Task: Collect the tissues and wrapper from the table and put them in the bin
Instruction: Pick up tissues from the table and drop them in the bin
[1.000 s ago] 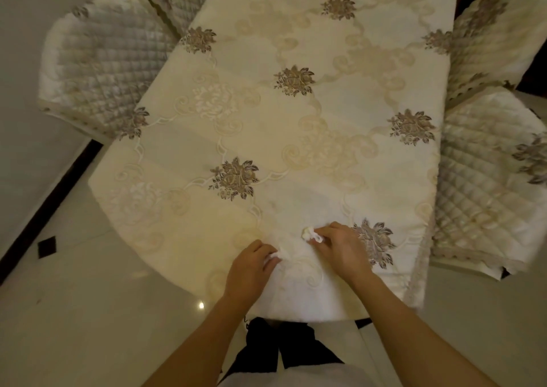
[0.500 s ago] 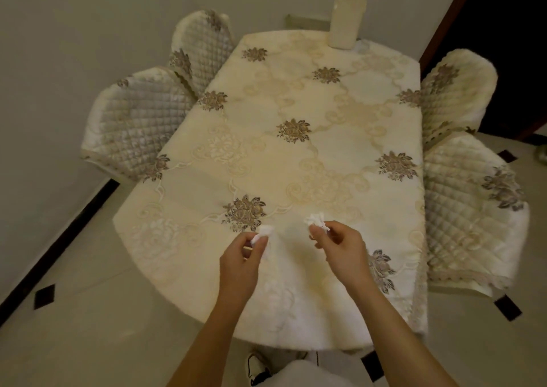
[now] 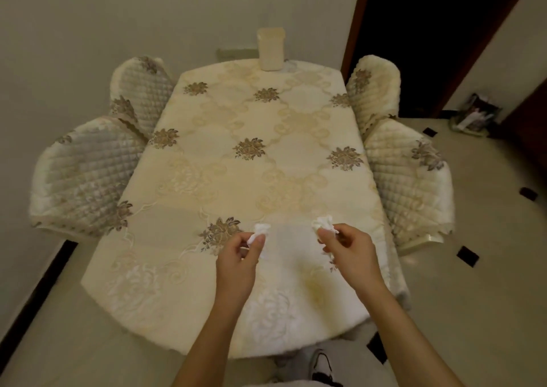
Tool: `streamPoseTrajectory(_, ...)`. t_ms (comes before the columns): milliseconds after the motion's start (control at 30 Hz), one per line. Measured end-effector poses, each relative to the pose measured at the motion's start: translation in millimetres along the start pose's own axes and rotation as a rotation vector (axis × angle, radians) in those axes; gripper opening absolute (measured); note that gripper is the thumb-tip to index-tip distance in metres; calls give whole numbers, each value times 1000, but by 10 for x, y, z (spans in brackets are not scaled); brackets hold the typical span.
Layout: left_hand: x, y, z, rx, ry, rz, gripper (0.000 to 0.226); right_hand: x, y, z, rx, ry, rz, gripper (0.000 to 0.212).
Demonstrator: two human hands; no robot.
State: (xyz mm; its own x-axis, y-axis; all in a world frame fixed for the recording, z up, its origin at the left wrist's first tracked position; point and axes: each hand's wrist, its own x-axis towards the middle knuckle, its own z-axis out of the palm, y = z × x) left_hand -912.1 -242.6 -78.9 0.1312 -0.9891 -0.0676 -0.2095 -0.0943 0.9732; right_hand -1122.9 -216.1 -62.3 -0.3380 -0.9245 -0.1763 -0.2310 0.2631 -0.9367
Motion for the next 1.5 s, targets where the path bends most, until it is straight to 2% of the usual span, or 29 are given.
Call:
streamPoseTrajectory(67,-20,-31,50,-1,-76,15,9,-139,77,-85,8,79,20,24)
streamPoseTrajectory(133,-66,-57,126,-10,-170,15,12,-319,180,-185,5,169,45,7)
streamPoseTrajectory(367,-297,49,544,-11,-391,36,15,-868,466,-609,56,377,143,14)
streamPoseTrajectory(467,-415,143,821,-6,-493,58,14,-1038,528,-867,69,458,146,23)
streamPoseTrajectory(633,-637,286,1328,16,-631,110,11,-1235,693,-1296,79,603,160,8)
streamPoseTrajectory(800,-871,441,1915,44,-711,179,13,-1314,900,-1776,128,662,207,18)
streamPoseTrajectory(1033,-1132,622,2953,65,-712,187,19,-1053,1193,-2868,161,702,197,10)
streamPoseTrajectory(1300,-1371,1038,4186,63,-643,211,20,-681,1477,-4265,162,680,180,12)
streamPoseTrajectory(1500,-1442,1164,4731,60,-606,188,16,-408,1673,-4744,169,620,190,8)
